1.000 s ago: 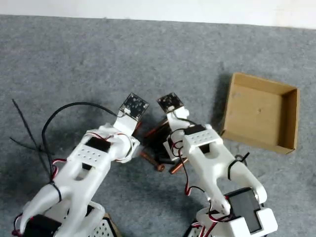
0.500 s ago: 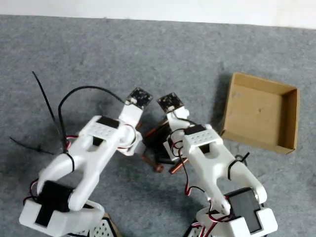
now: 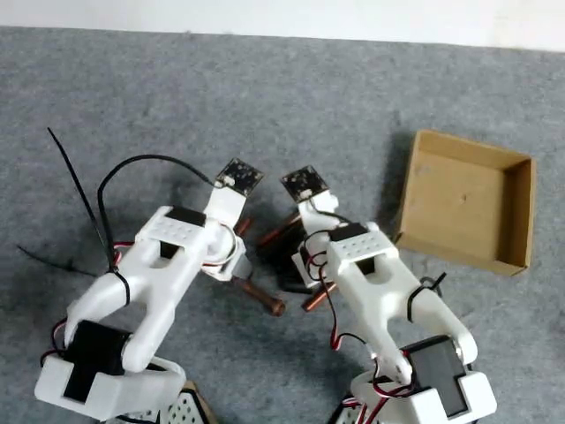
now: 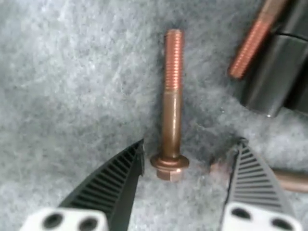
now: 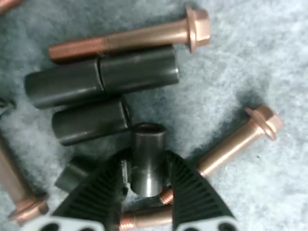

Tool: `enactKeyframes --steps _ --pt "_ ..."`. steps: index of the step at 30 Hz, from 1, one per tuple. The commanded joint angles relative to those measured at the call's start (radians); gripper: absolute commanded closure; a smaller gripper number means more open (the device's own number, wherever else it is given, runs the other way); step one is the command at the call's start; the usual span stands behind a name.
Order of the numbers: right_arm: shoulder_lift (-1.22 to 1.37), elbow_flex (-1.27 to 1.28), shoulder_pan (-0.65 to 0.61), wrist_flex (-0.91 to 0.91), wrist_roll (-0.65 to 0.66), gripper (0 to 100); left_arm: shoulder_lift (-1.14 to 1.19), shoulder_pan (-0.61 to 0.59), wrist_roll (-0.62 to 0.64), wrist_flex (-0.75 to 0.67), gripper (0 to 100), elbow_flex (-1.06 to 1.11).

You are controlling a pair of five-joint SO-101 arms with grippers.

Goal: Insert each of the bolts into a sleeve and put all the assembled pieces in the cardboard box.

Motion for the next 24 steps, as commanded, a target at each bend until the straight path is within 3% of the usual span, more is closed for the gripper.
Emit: enactKeyframes --steps 1,11,14,24 --pt "-0.004 0.012 0.004 -0.005 0.002 99.4 -0.005 -0.013 -0.006 0.017 72 -0.030" --pt "-0.002 0.012 0.005 -0.005 0.002 99.4 -0.002 -0.013 -0.014 -0.026 72 -0.041" --pt "-0.002 0.013 0.005 -0.005 0.002 99.4 0.022 -0.021 -0.091 -0.058 72 -0.050" --pt "-0.002 0.013 0.005 -0.005 0.002 99.4 0.140 -0.013 -0.114 0.046 72 -0.179"
